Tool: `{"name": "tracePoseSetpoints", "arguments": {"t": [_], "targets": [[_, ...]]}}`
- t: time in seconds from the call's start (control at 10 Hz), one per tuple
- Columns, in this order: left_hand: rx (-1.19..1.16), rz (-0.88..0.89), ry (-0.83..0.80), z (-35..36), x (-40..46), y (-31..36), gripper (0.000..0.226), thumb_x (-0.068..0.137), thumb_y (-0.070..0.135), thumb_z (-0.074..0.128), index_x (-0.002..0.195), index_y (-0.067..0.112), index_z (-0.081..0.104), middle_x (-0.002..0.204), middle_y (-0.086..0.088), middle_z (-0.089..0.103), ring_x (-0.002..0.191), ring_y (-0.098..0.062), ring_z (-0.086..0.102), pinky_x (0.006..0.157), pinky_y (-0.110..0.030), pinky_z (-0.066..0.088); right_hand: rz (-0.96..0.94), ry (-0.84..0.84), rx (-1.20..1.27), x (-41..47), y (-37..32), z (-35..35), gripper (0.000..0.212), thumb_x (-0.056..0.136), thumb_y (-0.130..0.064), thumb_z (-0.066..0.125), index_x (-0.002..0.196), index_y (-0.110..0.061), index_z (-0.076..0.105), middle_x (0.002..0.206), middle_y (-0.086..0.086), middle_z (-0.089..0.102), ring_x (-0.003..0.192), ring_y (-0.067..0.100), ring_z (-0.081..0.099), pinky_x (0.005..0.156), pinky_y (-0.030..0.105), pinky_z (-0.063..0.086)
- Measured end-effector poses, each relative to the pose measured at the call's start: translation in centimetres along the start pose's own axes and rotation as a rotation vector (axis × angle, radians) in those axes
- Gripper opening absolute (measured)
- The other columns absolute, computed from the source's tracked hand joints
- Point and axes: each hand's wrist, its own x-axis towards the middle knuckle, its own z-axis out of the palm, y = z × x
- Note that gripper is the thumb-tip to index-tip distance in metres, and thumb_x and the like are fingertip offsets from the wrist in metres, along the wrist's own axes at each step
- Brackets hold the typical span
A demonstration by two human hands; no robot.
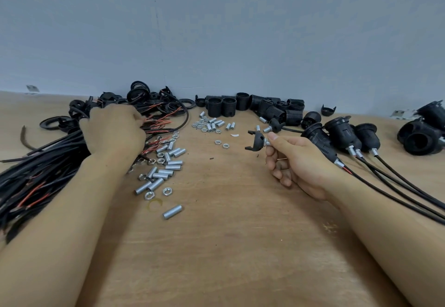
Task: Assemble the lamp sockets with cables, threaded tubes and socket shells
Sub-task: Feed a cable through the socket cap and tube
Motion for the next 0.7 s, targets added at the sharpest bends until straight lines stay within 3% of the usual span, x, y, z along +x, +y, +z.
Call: {"name": "tracePoseSetpoints", "arguments": {"t": [0.1, 0.2, 0.3, 0.4, 0.5, 0.7], "targets": [[-0.221, 0.147, 0.234, -0.1, -0.9, 1.6, 0.022, 0.099, 0.016, 0.055, 0.108, 0.017, 0.074, 0.114, -0.014, 0.065, 0.103, -0.041, 0.058, 0.088, -0.046, 0.04, 0.003, -0.006, 0.002, 0.0, 0.0, 0.0, 0.037, 0.102, -0.039, 0.048, 0.077, -0.013, 0.056, 0.059, 0.005, 0.055, 0.044, 0.014, 0.045, 0.033, 0.021, 0.033], [-0.389, 0.339, 0.183, 0.1, -2.1, 3.3, 0.02, 0.098, 0.015, 0.056, 0.108, 0.015, 0.073, 0.11, -0.008, 0.069, 0.101, -0.032, 0.062, 0.084, -0.039, 0.041, 0.001, -0.01, 0.013, 0.1, 0.0, -0.1, 0.037, 0.102, -0.039, 0.048, 0.076, -0.013, 0.056, 0.059, 0.006, 0.055, 0.044, 0.014, 0.045, 0.034, 0.021, 0.033], [-0.336, 0.452, -0.077, 0.4, -2.4, 3.4, 0.041, 0.09, 0.008, 0.057, 0.13, 0.017, 0.06, 0.127, -0.005, 0.063, 0.119, -0.028, 0.055, 0.099, -0.043, 0.043, -0.003, -0.014, 0.025, 0.1, 0.0, -0.2, 0.037, 0.102, -0.038, 0.048, 0.076, -0.013, 0.056, 0.06, 0.006, 0.055, 0.044, 0.014, 0.045, 0.034, 0.02, 0.033], [0.042, 0.247, -0.228, 0.1, -1.3, 1.7, 0.053, 0.084, 0.014, 0.056, 0.136, 0.023, 0.054, 0.132, -0.005, 0.059, 0.126, -0.034, 0.045, 0.102, -0.05, 0.036, 0.001, -0.017, 0.031, 0.1, 0.0, -0.2, 0.037, 0.102, -0.038, 0.048, 0.076, -0.012, 0.057, 0.059, 0.006, 0.055, 0.044, 0.014, 0.046, 0.034, 0.02, 0.034], [0.057, 0.148, -0.263, 0.3, -0.9, 0.9, 0.025, 0.093, 0.021, 0.058, 0.113, 0.031, 0.068, 0.118, 0.0, 0.068, 0.12, -0.03, 0.051, 0.103, -0.047, 0.038, 0.002, -0.02, 0.027, 0.1, 0.0, -0.2, 0.037, 0.102, -0.038, 0.048, 0.077, -0.012, 0.057, 0.059, 0.006, 0.056, 0.043, 0.013, 0.046, 0.033, 0.02, 0.034], [-0.047, 0.12, -0.13, 0.6, -0.5, 1.0, 0.022, 0.091, 0.017, 0.067, 0.111, 0.026, 0.071, 0.109, -0.003, 0.07, 0.12, -0.032, 0.046, 0.098, -0.047, 0.033, 0.001, -0.035, 0.035, 0.2, 0.1, -0.4, 0.037, 0.102, -0.038, 0.048, 0.076, -0.013, 0.057, 0.059, 0.006, 0.057, 0.044, 0.013, 0.047, 0.034, 0.021, 0.035]]}}
